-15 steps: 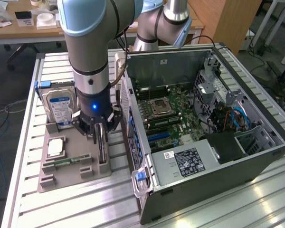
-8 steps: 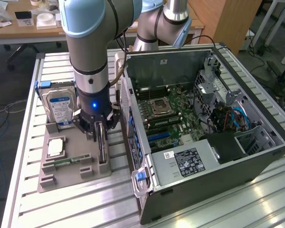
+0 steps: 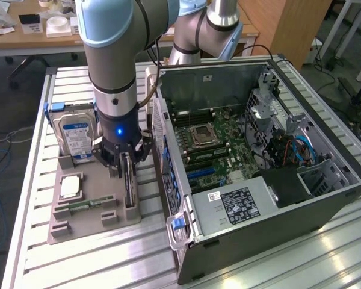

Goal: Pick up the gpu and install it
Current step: 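Pick up the gpu and move the gpu toward the slot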

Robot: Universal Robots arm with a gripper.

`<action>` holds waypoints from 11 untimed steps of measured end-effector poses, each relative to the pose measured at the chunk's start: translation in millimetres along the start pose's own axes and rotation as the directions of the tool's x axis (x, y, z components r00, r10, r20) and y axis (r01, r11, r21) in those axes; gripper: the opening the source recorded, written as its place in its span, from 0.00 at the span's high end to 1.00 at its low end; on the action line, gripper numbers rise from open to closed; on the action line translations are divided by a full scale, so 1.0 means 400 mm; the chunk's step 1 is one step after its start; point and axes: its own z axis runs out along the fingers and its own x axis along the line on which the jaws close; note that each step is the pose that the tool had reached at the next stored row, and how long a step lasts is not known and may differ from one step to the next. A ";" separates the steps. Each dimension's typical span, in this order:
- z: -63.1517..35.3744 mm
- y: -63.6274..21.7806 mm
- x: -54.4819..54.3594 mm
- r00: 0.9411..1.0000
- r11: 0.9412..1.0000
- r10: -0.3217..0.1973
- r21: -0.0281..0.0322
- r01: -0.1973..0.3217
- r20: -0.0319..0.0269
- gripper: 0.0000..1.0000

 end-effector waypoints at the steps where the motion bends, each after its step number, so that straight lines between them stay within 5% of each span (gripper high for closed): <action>1: 0.002 0.000 0.000 1.000 1.000 0.000 0.000 0.000 0.000 0.58; 11: 0.008 0.001 0.000 1.000 1.000 0.000 0.000 0.000 0.000 0.58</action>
